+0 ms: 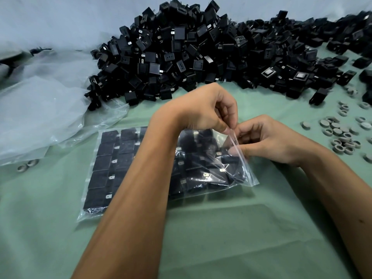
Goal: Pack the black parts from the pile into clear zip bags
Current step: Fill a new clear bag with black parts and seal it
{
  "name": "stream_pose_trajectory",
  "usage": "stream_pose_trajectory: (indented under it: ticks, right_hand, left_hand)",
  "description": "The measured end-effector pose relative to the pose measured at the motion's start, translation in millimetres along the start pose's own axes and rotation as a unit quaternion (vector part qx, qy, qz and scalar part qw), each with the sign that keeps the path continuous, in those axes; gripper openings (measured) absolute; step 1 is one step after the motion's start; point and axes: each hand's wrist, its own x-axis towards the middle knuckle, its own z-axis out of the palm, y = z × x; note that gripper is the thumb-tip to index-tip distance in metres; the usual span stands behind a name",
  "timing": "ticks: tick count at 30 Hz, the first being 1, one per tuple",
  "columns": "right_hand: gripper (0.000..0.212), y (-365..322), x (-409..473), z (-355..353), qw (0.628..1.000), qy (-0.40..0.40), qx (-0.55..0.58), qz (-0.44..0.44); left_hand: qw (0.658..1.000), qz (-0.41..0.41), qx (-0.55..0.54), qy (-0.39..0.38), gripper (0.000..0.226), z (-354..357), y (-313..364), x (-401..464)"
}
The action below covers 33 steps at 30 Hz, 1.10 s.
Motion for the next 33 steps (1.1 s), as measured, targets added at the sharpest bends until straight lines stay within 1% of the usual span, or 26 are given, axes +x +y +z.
stream_pose_trajectory:
  ticks: [3,9,15,17,18,20,24,26,27,28,29,31,33]
  right_hand:
    - [0.035,-2,-1,0,1.0,-0.017,-0.016,0.002]
    - [0.031,-4,0,-1,0.998,-0.011,-0.059,-0.007]
    - [0.024,3,1,-4,1.0,0.02,-0.018,-0.013]
    - [0.017,6,2,-4,0.999,0.035,-0.005,-0.01]
    - [0.012,7,3,-5,0.999,0.045,-0.004,-0.009]
    - [0.012,11,6,-4,0.996,0.083,-0.01,-0.009]
    - [0.012,15,27,-5,0.978,0.21,-0.006,-0.004]
    - [0.013,10,49,-10,0.964,0.26,-0.057,-0.012]
    - [0.012,6,61,-13,0.957,0.266,-0.11,-0.022]
    - [0.01,0,74,-16,0.951,0.256,-0.171,-0.036]
    - [0.009,-8,89,-16,0.944,0.23,-0.229,-0.053]
    - [0.014,-24,121,-14,0.928,0.149,-0.334,-0.075]
    - [0.021,-40,152,-11,0.89,0.056,-0.441,-0.095]
  left_hand:
    - [1.0,-0.004,0.002,-0.003,0.016,1,-1,1]
    - [1.0,-0.005,0.006,-0.006,0.015,0,-1,1]
    - [1.0,-0.012,0.007,-0.005,0.014,2,-3,2]
    - [1.0,-0.016,0.004,-0.006,0.014,3,-4,2]
    - [1.0,-0.018,0.003,-0.006,0.014,3,-4,2]
    - [1.0,-0.021,-0.002,-0.007,0.013,2,-5,2]
    - [1.0,-0.024,-0.001,-0.005,0.019,2,-5,1]
    - [1.0,-0.028,-0.006,-0.008,0.019,2,-3,-1]
    - [0.999,-0.029,-0.009,-0.011,0.019,2,-2,-2]
    - [0.999,-0.032,-0.01,-0.014,0.019,1,-1,-2]
    - [0.999,-0.038,-0.008,-0.016,0.019,-1,-2,-4]
    - [0.998,-0.05,0.001,-0.028,0.017,-4,-4,-5]
    - [0.997,-0.056,0.004,-0.044,0.015,-6,-5,-7]
